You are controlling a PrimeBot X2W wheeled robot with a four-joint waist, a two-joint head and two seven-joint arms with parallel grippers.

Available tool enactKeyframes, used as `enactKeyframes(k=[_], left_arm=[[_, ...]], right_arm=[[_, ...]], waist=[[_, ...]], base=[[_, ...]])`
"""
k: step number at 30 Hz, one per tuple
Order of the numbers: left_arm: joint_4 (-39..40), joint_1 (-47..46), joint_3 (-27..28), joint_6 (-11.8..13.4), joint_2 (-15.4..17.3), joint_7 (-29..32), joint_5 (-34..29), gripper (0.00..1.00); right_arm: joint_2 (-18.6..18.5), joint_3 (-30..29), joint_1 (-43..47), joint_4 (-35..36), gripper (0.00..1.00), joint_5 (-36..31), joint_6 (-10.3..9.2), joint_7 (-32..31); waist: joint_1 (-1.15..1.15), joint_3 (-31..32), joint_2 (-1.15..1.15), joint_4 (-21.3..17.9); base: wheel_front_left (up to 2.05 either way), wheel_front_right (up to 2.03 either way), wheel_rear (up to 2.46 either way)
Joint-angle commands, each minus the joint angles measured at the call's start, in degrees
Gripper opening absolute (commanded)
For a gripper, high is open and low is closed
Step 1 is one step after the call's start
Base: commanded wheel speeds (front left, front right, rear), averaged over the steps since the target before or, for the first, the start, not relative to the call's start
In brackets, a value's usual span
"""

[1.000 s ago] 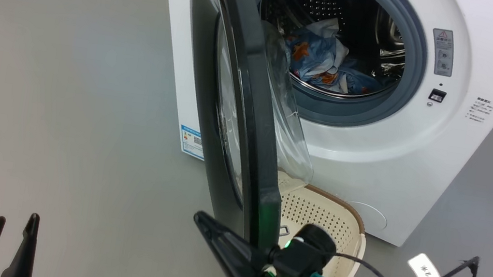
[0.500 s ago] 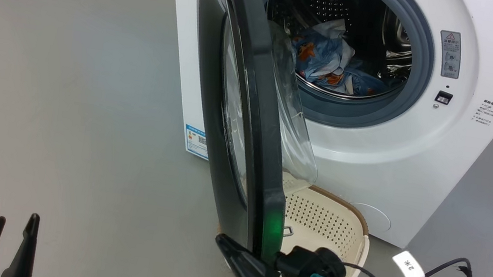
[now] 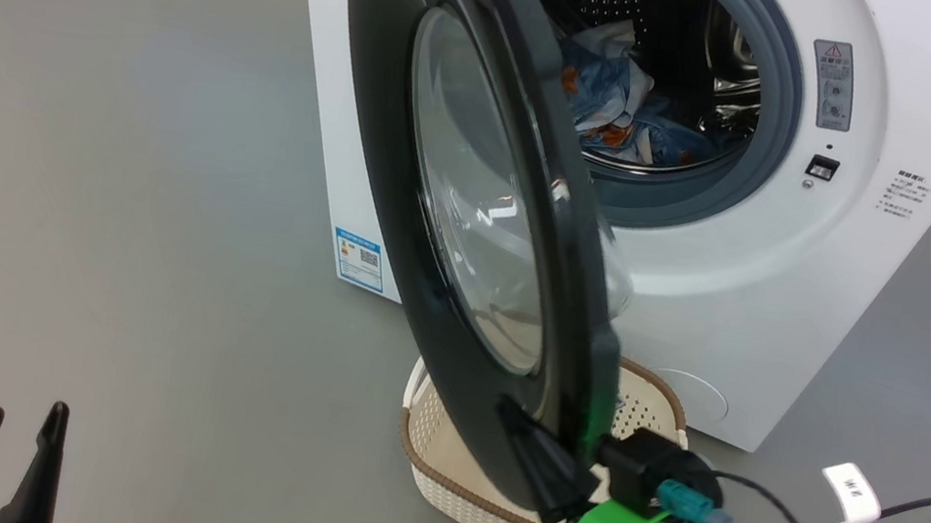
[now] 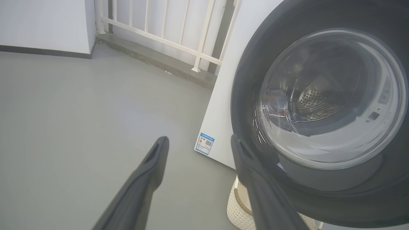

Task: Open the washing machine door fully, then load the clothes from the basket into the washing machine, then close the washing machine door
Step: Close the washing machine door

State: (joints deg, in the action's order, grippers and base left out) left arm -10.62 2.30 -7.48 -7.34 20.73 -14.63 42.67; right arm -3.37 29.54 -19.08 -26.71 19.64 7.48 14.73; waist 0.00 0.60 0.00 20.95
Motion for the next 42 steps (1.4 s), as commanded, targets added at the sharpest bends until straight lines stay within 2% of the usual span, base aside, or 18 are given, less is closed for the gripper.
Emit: enactKeyframes(k=[1, 10, 23, 26, 34, 42], left_arm=[[1.3, -3.2, 2.1, -0.1, 2.1, -0.4, 0.3, 1.0], [2.6, -4.3, 2.2, -0.1, 4.1, -0.4, 2.1, 1.0], [5.7, -6.5, 1.0, -0.1, 6.9, -0.4, 4.7, 1.0], [7.1, -7.2, 1.0, -0.1, 6.7, -0.4, 8.6, 1.0], [9.6, -9.5, 0.2, -0.1, 10.0, -0.4, 11.4, 1.0], [10.7, -11.0, 0.9, -0.1, 11.7, -0.4, 12.5, 1.0]], right_arm=[[0.5, -0.4, -0.7, 1.0, 0.0, -0.8, 0.01, 0.3], [0.5, -8.9, -2.3, 1.2, 0.0, -3.9, 0.01, 0.3], [0.5, -17.9, -7.5, 2.2, 0.0, -6.4, 0.01, 0.3], [0.5, -20.8, -9.3, 2.5, 0.0, -7.6, 0.01, 0.3], [0.5, -25.8, -15.7, 2.9, 0.0, -10.9, 0.01, 0.3], [0.5, -29.0, -21.0, 2.8, 0.0, -13.1, 0.01, 0.3]], waist=[[0.0, -0.2, 0.0, -0.2], [0.0, -4.2, 0.0, -2.0], [0.0, -9.9, 0.0, -5.0], [0.0, -11.5, 0.0, -5.4], [0.0, -16.7, 0.0, -5.8], [0.0, -20.9, 0.0, -5.7]], base=[[0.0, 0.0, 0.0], [0.0, 0.0, 0.0], [0.0, 0.0, 0.0], [0.0, 0.0, 0.0], [0.0, 0.0, 0.0], [0.0, 0.0, 0.0]])
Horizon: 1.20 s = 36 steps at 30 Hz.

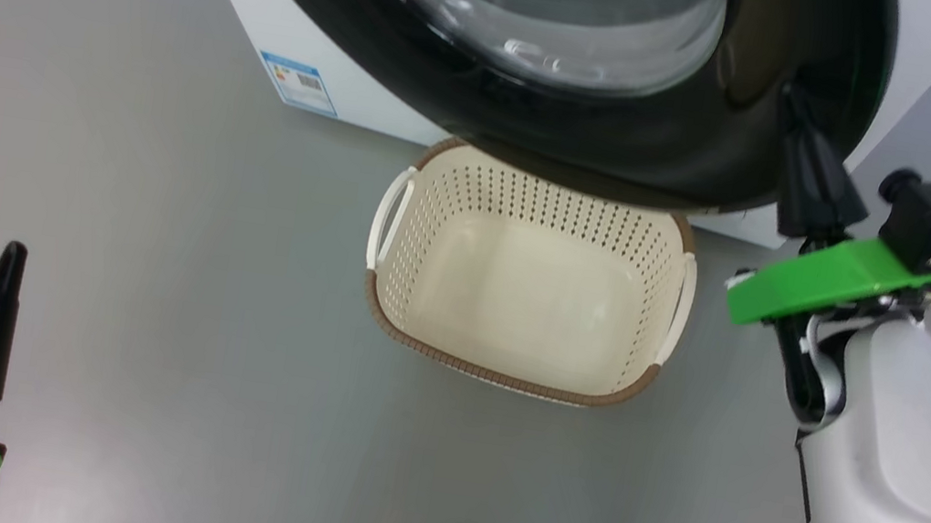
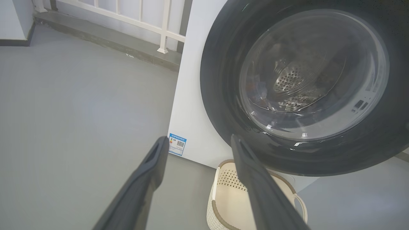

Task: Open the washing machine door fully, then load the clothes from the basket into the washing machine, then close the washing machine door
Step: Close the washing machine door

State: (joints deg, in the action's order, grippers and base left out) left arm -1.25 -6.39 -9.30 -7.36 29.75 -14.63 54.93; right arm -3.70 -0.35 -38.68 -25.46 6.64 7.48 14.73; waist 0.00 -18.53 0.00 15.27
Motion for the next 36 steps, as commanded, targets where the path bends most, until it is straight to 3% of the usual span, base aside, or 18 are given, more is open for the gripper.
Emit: enactKeyframes(k=[1, 16, 26, 36], left_arm=[[1.5, -2.5, 2.8, -0.1, 2.8, -0.4, 0.4, 1.0], [2.7, -4.4, 2.9, -0.1, 4.0, -0.4, 1.3, 1.0], [2.5, -4.9, 2.6, -0.1, 4.0, -0.4, 1.5, 1.0], [2.1, -5.1, 2.3, -0.1, 4.3, -0.4, 1.3, 1.0]], right_arm=[[0.8, 0.7, -2.2, 1.5, 0.0, -0.4, 0.01, 0.3], [0.8, -3.9, -16.1, -3.5, 0.0, -3.6, 0.01, 0.3], [0.8, -8.8, -20.9, -7.1, 0.0, -6.7, 0.01, 0.3], [0.8, -10.0, -23.1, -9.7, 0.0, -9.5, 0.01, 0.3]], waist=[[0.0, -2.3, 0.0, 0.0], [0.0, -7.9, 0.0, -0.1], [0.0, -8.9, 0.0, 0.2], [0.0, -8.8, 0.0, 0.1]], base=[[0.0, 0.0, 0.0], [0.0, 0.0, 0.0], [0.0, 0.0, 0.0], [0.0, 0.0, 0.0]])
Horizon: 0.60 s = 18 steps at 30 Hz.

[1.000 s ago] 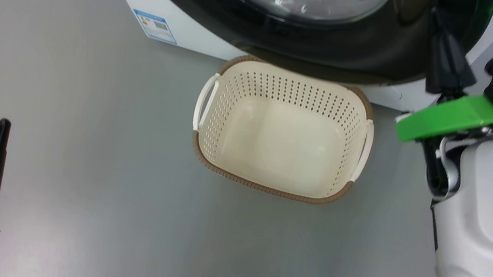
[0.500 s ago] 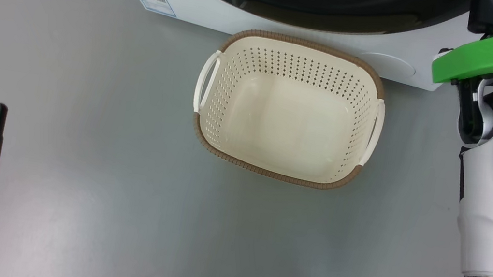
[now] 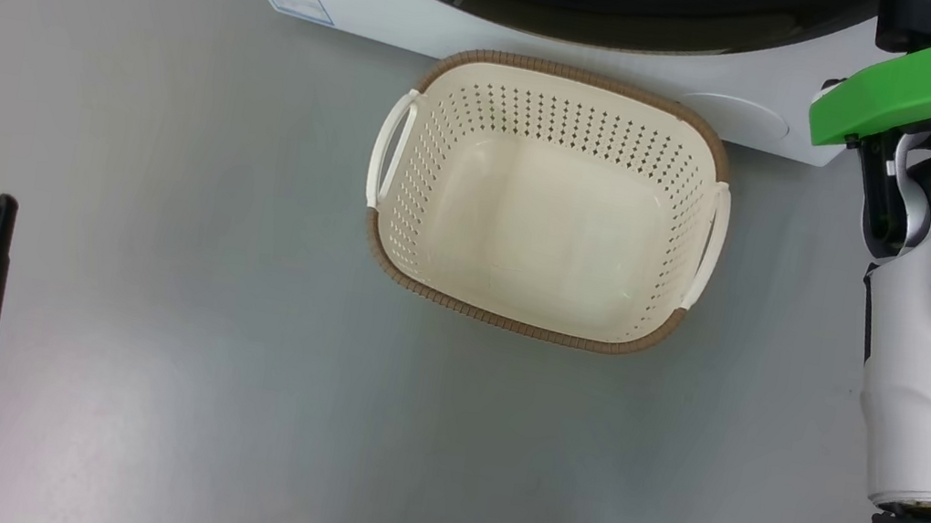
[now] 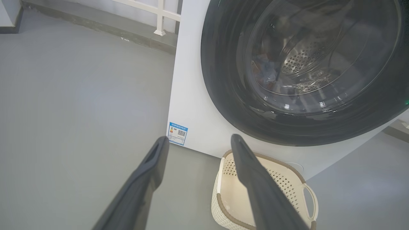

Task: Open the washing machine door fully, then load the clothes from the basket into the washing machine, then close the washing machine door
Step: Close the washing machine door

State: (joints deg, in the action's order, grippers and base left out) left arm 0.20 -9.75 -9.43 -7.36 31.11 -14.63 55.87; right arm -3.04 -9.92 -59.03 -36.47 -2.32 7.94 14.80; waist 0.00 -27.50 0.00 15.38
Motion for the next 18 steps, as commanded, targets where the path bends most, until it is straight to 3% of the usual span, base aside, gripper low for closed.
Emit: enactKeyframes(k=[1, 12, 16, 17, 18], left_arm=[[0.6, -1.7, 2.3, -0.1, 2.9, -0.4, 0.3, 1.0], [0.2, -1.0, 1.2, -0.1, 2.4, -0.4, -0.5, 1.0], [0.2, -0.3, 1.0, -0.1, 2.0, -0.4, -1.1, 1.0], [0.2, -0.1, 1.0, -0.1, 1.9, -0.4, -1.3, 1.0], [0.2, 0.2, 0.9, -0.1, 1.8, -0.4, -1.6, 1.0]], right_arm=[[0.2, -0.4, -2.6, 1.2, 0.0, -0.6, -0.45, 0.2], [0.2, 3.0, 2.3, 1.3, 0.0, 1.9, -0.45, 0.2], [0.2, 5.0, 5.8, 3.1, 0.44, 3.6, -0.45, 0.2], [0.2, 5.5, 6.8, 3.8, 0.64, 4.2, -0.45, 0.2], [0.2, 6.0, 7.9, 4.7, 0.96, 4.9, -0.45, 0.2]], waist=[[0.0, 0.3, 0.0, -0.1], [0.0, 4.3, 0.0, -1.1], [0.0, 6.7, 0.0, -2.0], [0.0, 7.3, 0.0, -2.3], [0.0, 8.0, 0.0, -2.7]], base=[[0.0, 0.0, 0.0], [0.0, 0.0, 0.0], [0.0, 0.0, 0.0], [0.0, 0.0, 0.0], [0.0, 0.0, 0.0]])
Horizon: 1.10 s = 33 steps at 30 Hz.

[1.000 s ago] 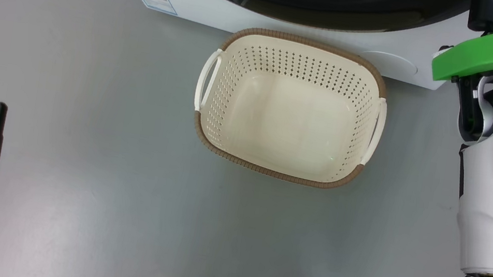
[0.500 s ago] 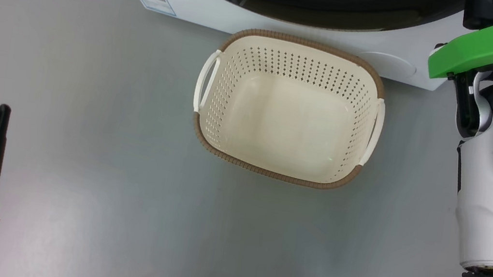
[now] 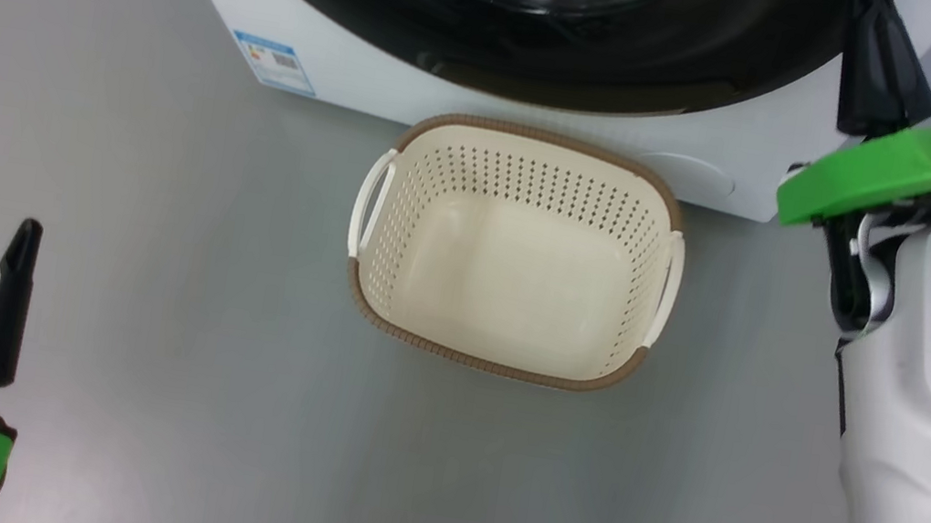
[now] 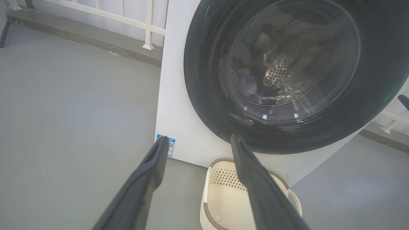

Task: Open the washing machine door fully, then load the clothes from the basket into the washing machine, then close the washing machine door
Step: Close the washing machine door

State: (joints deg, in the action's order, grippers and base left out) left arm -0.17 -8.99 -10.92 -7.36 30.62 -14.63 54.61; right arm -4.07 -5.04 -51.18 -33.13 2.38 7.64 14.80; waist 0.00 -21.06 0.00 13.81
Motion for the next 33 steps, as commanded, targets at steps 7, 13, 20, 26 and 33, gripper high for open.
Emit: enactKeyframes(k=[7, 13, 20, 26, 33], left_arm=[[0.2, 1.5, 2.6, -0.1, 1.9, -0.4, -2.5, 1.0], [0.1, 2.4, 2.9, -0.1, 0.9, -0.4, -4.4, 1.0], [0.1, 3.7, 4.1, -0.1, -0.8, -0.4, -5.8, 1.0], [0.3, 5.5, 5.9, -0.1, -3.0, -0.4, -6.9, 1.0], [0.5, 7.1, 7.2, -0.1, -4.8, -0.4, -7.8, 1.0]], right_arm=[[1.2, 4.3, 9.0, 7.6, 1.0, 2.8, -0.15, 0.2], [1.2, 5.9, 17.3, 12.2, 1.0, 2.9, -0.15, 0.2], [1.2, 5.1, 25.8, 18.1, 1.0, 4.6, -0.15, 0.2], [1.2, 4.9, 34.3, 23.2, 1.0, 8.6, -0.15, 0.2], [1.2, 5.4, 39.9, 25.1, 1.0, 9.7, -0.15, 0.2]], waist=[[0.0, 6.4, 0.0, -4.0], [0.0, 9.2, 0.0, -6.2], [0.0, 11.5, 0.0, -9.0], [0.0, 13.5, 0.0, -11.5], [0.0, 15.6, 0.0, -12.9]], base=[[0.0, 0.0, 0.0], [0.0, 0.0, 0.0], [0.0, 0.0, 0.0], [0.0, 0.0, 0.0], [0.0, 0.0, 0.0]])
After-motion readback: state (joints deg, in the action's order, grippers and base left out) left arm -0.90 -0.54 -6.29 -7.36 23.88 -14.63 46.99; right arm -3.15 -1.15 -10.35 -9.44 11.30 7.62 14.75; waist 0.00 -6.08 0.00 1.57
